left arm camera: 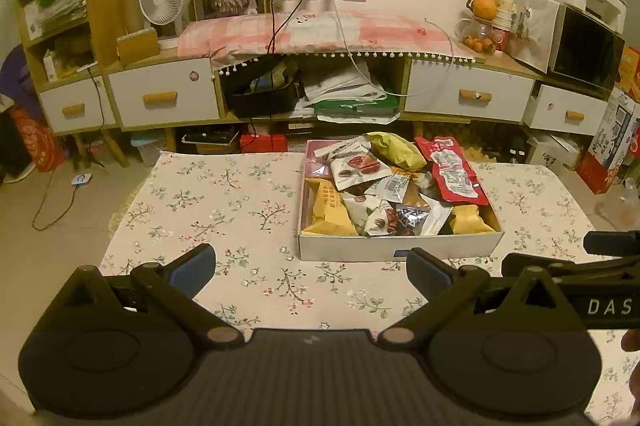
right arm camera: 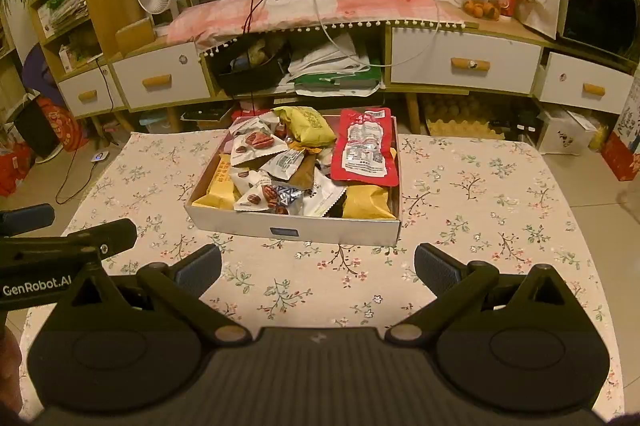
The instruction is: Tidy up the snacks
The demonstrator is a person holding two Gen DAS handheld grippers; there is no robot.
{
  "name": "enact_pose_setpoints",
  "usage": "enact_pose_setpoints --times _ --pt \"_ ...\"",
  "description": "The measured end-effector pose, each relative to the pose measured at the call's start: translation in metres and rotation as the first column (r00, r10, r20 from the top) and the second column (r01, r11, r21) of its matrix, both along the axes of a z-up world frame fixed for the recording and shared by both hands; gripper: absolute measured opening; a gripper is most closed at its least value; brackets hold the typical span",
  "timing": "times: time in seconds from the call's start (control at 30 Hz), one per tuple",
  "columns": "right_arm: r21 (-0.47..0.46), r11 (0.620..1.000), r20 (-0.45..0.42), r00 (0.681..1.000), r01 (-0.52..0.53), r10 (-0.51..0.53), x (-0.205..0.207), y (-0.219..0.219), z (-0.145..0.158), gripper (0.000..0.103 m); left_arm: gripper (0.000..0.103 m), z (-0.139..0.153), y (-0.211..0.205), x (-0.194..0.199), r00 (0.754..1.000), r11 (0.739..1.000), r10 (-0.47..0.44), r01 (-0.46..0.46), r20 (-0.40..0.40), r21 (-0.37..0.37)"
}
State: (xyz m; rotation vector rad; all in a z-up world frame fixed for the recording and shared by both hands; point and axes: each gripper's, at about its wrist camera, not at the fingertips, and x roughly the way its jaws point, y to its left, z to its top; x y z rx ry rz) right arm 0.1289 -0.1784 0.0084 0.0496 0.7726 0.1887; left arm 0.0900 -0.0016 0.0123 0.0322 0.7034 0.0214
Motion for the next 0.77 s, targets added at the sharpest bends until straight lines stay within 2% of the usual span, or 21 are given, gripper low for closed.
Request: enact_pose_setpoints --times 0.77 --pt "-0.014 1.000 0.003 1.000 -0.007 0.007 -0.0008 0.0016 -0.0002 0.103 0.103 -0.0022 -0.0026 -0.0001 1.000 1.000 -0.001 0.001 -0.005 0.010"
